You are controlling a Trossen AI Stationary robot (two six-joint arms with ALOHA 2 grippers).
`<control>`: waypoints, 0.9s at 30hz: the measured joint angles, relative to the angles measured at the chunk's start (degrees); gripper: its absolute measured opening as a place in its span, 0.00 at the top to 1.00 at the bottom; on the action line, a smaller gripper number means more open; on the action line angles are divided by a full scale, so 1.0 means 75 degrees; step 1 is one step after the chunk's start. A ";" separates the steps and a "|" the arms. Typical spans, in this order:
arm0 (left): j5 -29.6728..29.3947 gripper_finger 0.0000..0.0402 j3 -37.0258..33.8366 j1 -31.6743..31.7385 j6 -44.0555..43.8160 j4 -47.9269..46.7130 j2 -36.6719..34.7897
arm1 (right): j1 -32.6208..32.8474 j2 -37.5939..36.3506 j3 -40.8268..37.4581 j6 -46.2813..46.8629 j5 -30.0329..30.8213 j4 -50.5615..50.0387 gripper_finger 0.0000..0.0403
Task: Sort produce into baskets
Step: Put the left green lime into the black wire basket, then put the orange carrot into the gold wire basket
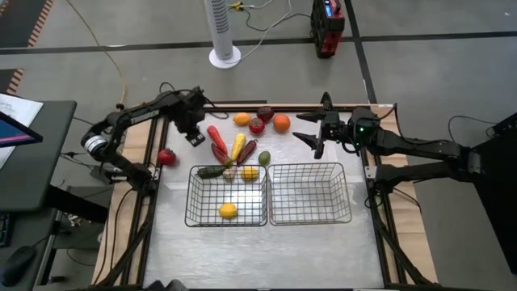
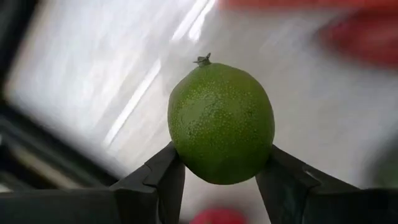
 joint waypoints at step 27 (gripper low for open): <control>-0.0375 0.29 0.0481 -0.6272 -0.1520 0.0047 -0.1623 | -0.0003 0.0000 0.0000 0.0064 0.0002 0.0032 0.21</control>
